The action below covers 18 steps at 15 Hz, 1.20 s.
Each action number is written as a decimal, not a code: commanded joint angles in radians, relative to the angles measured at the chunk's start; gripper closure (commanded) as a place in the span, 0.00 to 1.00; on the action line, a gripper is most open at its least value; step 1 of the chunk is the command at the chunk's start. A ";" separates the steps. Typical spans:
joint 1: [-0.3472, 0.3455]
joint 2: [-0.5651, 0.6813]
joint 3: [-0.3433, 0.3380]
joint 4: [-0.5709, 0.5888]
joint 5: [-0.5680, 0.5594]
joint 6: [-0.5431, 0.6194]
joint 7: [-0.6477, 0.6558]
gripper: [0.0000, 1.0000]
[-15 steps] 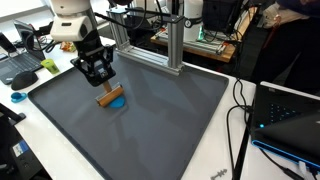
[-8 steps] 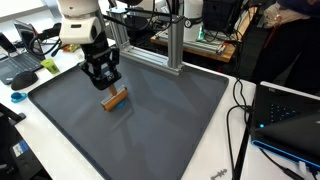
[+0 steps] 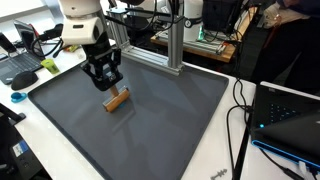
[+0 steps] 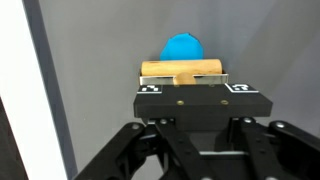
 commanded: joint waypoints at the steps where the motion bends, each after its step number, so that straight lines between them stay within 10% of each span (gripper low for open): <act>1: -0.023 0.025 -0.009 -0.011 0.013 0.007 -0.004 0.78; 18: -0.019 -0.004 -0.003 -0.065 0.013 0.019 -0.015 0.78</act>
